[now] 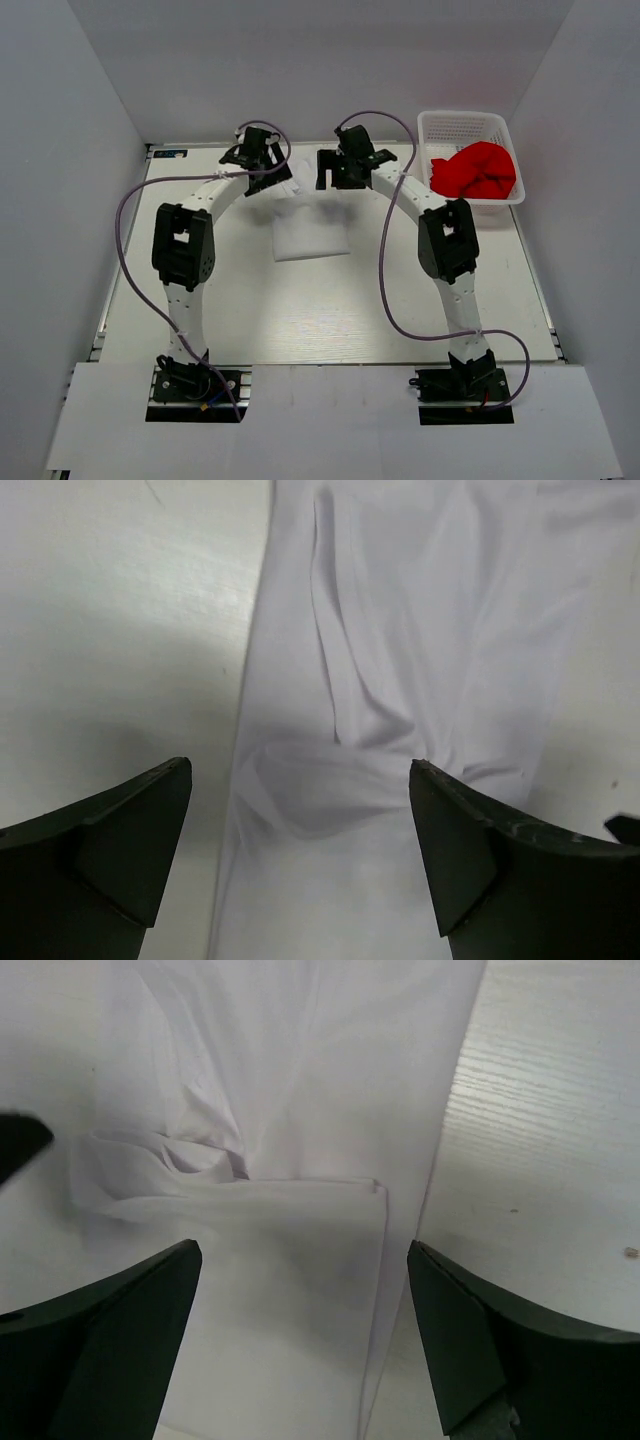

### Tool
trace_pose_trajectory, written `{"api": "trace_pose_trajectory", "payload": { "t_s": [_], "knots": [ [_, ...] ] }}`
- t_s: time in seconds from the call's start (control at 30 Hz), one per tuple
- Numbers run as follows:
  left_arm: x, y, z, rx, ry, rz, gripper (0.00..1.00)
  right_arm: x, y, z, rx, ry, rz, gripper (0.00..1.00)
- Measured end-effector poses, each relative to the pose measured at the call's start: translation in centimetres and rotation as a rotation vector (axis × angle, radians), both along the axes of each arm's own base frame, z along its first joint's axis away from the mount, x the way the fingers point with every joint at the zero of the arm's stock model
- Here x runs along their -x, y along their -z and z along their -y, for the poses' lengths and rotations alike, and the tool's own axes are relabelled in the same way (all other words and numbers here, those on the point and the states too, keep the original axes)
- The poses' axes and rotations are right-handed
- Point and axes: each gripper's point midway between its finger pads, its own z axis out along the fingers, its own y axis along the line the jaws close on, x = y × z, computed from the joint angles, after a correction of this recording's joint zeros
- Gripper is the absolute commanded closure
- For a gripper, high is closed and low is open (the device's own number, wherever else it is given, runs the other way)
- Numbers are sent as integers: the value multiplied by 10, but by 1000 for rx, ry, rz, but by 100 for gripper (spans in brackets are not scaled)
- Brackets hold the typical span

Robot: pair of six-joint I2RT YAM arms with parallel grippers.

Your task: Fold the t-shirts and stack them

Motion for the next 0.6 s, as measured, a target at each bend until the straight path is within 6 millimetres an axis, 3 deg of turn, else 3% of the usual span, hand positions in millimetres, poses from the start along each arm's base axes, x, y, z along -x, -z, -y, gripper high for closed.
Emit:
{"api": "trace_pose_trajectory", "payload": {
  "t_s": [0.1, 0.2, 0.33, 0.43, 0.6],
  "knots": [
    [-25, -16, -13, 4, -34, 36, 0, -2, -14, 1, -30, -22, 33, 10],
    [-16, -21, -26, 11, -37, 45, 0, 23, -18, 9, -52, -57, 29, 10],
    [37, -8, -29, 15, 7, -10, 0, 66, -13, 21, -61, -98, -6, 10],
    [85, 9, -21, 36, 71, -63, 0, 84, -5, 26, -57, -108, -30, 10],
    [154, 38, -6, 111, 183, -160, 0, 130, 37, 49, -24, -91, -153, 10]
  ]
}}
